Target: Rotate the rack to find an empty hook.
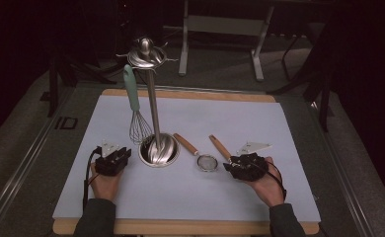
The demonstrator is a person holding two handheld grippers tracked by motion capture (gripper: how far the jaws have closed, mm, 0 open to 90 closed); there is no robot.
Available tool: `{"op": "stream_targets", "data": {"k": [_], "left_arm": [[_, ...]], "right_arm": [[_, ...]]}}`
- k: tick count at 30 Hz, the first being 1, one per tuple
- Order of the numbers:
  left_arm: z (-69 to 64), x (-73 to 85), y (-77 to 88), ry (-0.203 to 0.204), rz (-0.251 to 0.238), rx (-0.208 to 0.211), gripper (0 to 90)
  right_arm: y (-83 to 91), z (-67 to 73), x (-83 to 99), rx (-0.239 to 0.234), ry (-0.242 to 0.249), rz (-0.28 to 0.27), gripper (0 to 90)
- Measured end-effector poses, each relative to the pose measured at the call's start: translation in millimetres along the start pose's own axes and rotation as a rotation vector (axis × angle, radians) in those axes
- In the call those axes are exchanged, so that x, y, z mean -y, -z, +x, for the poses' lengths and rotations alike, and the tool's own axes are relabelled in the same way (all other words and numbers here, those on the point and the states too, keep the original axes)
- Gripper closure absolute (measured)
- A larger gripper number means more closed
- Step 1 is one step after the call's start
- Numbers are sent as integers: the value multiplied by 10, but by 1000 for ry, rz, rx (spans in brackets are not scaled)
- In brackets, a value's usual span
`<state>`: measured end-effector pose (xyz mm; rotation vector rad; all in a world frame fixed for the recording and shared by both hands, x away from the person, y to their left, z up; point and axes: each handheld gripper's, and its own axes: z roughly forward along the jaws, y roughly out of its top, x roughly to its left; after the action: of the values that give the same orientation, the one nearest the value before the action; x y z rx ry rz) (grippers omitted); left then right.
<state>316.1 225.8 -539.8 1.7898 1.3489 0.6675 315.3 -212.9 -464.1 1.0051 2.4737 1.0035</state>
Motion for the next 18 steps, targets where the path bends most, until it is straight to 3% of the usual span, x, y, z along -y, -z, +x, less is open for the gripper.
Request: {"op": "stream_targets", "data": {"k": [18], "left_arm": [[-29, -9, -24, -30, 24, -15, 713]], "right_arm": [[-317, -50, -237, -13, 18, 78, 602]]}}
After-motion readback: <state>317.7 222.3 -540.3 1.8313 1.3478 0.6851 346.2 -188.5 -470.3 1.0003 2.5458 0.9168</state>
